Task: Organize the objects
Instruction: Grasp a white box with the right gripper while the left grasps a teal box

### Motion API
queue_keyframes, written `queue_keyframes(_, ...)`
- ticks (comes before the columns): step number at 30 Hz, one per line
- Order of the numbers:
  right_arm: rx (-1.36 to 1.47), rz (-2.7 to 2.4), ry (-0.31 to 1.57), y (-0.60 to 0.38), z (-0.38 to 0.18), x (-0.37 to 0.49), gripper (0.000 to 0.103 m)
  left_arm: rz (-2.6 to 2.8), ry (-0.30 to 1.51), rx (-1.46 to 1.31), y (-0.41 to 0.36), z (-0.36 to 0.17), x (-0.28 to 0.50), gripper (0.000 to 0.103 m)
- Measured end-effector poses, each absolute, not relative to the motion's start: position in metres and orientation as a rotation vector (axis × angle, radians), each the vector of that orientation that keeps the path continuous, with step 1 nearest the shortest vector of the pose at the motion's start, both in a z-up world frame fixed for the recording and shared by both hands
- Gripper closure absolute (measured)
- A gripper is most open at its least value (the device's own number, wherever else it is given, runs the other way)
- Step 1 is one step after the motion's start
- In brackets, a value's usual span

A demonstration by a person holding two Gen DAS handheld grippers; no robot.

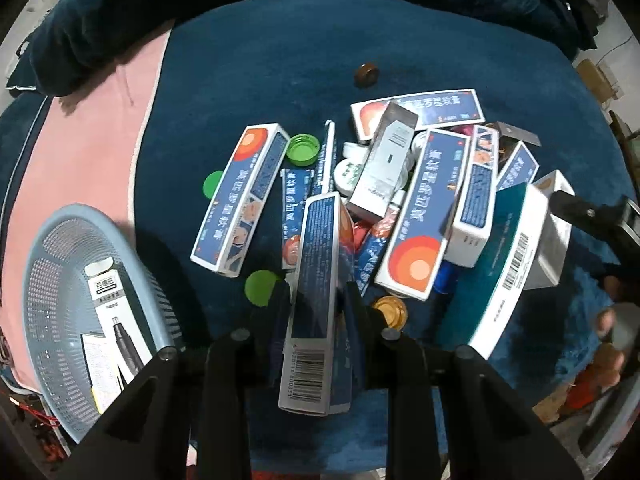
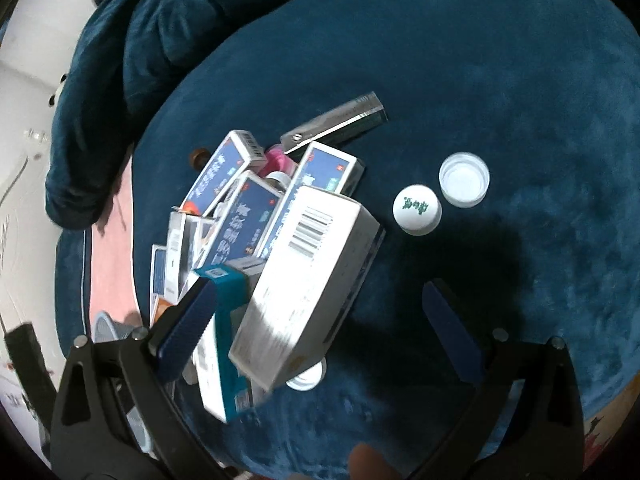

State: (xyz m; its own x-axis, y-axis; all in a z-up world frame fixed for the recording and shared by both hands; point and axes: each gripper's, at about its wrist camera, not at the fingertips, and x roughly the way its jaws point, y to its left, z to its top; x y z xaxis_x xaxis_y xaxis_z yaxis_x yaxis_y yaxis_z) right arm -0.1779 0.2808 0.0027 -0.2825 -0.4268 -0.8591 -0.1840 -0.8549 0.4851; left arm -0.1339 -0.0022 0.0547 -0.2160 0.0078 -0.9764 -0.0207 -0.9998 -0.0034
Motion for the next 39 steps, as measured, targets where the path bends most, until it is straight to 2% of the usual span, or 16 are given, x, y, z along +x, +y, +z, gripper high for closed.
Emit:
queue_keyframes(5, 1.763, -2.147, -1.035, 0.295, -0.015, -0.171, 0.0, 2.466, 0.037, -1.911, 0.002, 0.059, -0.134, 0.076)
queue_keyframes(13, 1.703, -2.005, -1.202, 0.296, -0.037, -0.175, 0.001, 2.459, -0.002, -1.902, 0.008, 0.063, -0.138, 0.08)
queue_keyframes(14, 1.683, -2.0, -1.224, 0.296, -0.038, -0.175, 0.011, 2.461, 0.001, -1.9, 0.008, 0.063, -0.138, 0.08)
queue_keyframes(15, 1.684, -1.997, -1.232, 0.296, -0.04, -0.174, 0.035, 2.464, 0.001, -1.898, 0.009, 0.065, -0.137, 0.08)
queue_keyframes(21, 1.649, -2.06, -1.155, 0.299, -0.015, -0.171, 0.056, 2.458, -0.012, -1.877, 0.014, 0.072, -0.134, 0.08)
queue_keyframes(27, 1.692, -2.085, -1.094, 0.299, -0.009, -0.17, 0.062, 2.366, 0.036, -1.848, 0.045, 0.071, -0.127, 0.08)
queue_keyframes(31, 1.797, -2.172, -1.049, 0.308, -0.014, -0.165, 0.061, 2.304, 0.07, -1.836, 0.067, 0.064, -0.125, 0.08)
queue_keyframes(36, 1.823, -2.321, -0.974, 0.323, 0.0, -0.157, 0.052, 2.258, 0.103, -1.827, 0.086, 0.06, -0.125, 0.08)
queue_keyframes(37, 1.809, -2.347, -0.937, 0.323, 0.005, -0.156, 0.047, 2.255, 0.105, -1.821, 0.088, 0.061, -0.125, 0.08)
queue_keyframes(39, 1.755, -2.371, -0.868, 0.317, 0.013, -0.158, 0.013, 2.262, 0.103, -1.809, 0.09, 0.064, -0.126, 0.078)
